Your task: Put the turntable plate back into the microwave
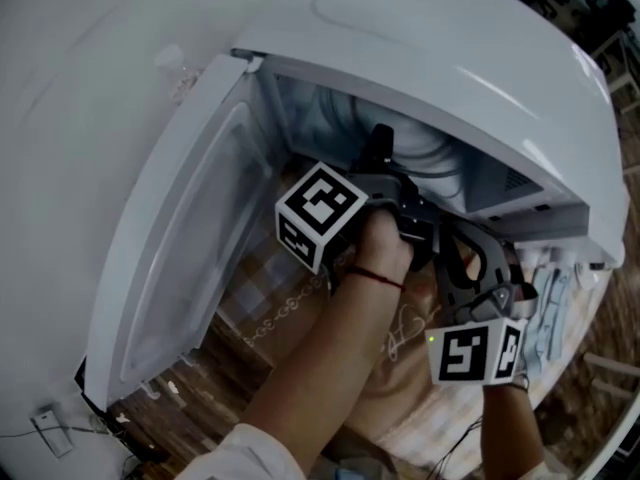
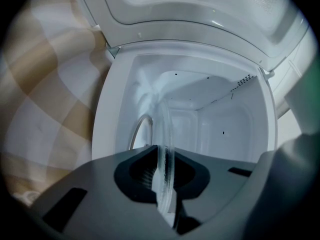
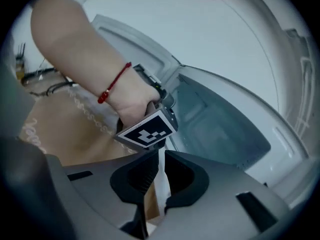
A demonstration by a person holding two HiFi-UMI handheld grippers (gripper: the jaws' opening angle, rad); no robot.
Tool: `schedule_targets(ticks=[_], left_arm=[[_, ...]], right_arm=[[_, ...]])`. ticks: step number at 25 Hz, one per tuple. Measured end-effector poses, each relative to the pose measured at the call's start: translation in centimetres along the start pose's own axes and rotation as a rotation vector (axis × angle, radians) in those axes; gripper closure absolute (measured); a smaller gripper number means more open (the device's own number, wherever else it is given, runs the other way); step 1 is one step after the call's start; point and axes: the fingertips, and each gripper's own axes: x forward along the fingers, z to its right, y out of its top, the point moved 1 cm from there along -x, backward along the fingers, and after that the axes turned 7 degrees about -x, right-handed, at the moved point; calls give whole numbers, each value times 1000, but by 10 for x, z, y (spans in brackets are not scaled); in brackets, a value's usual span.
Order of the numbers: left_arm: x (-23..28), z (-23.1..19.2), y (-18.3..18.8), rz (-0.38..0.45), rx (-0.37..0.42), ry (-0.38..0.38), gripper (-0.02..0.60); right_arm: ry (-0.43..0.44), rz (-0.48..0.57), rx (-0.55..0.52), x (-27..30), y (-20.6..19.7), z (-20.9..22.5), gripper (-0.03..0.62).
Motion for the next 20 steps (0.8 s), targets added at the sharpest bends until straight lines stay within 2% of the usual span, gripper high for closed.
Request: schedule_targets(ticks=[4,8,14,20], left_arm=[[-1,0,0,-11,2,5,557],[-2,-1,1,-14,3,9,557],[-1,-2,1,-22,4,15,558],[-2,-2,3,-29,2,20,558]], right_arm=[[-58,-39,-211,16,4,1,553],[-131,-146,-345,27,1,7,553],[-159,-207,-435,45,0,13,551],[-152,-193,-476,52,2,15,551]])
